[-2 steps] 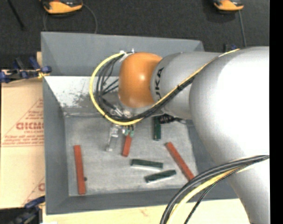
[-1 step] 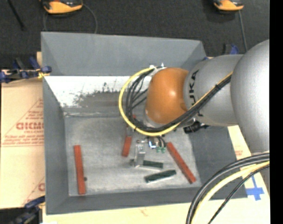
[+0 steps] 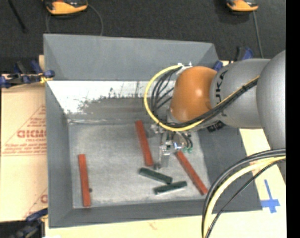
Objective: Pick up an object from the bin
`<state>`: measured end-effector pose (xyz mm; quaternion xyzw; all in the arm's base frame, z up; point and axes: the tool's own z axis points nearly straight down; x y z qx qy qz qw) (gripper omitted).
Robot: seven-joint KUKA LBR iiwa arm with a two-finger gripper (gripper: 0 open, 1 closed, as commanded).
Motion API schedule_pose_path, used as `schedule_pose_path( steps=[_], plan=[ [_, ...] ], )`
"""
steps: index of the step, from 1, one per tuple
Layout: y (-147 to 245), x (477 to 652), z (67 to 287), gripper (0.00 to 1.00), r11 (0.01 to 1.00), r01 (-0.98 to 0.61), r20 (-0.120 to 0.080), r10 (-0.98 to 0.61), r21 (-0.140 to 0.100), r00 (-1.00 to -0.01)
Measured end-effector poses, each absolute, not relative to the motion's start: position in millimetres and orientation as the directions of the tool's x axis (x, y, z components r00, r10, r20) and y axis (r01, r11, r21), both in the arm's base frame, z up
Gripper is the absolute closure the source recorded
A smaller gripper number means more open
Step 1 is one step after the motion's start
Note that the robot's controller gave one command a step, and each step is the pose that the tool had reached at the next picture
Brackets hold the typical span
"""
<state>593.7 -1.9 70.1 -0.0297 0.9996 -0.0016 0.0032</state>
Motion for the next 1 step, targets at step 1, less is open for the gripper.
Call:
schedule_pose_path(
  steps=[1],
  plan=[
    [-74.2,516.4,70.7,0.00,1.000,-0.010,-0.001,-0.010,-0.003,-1.000]
  ],
)
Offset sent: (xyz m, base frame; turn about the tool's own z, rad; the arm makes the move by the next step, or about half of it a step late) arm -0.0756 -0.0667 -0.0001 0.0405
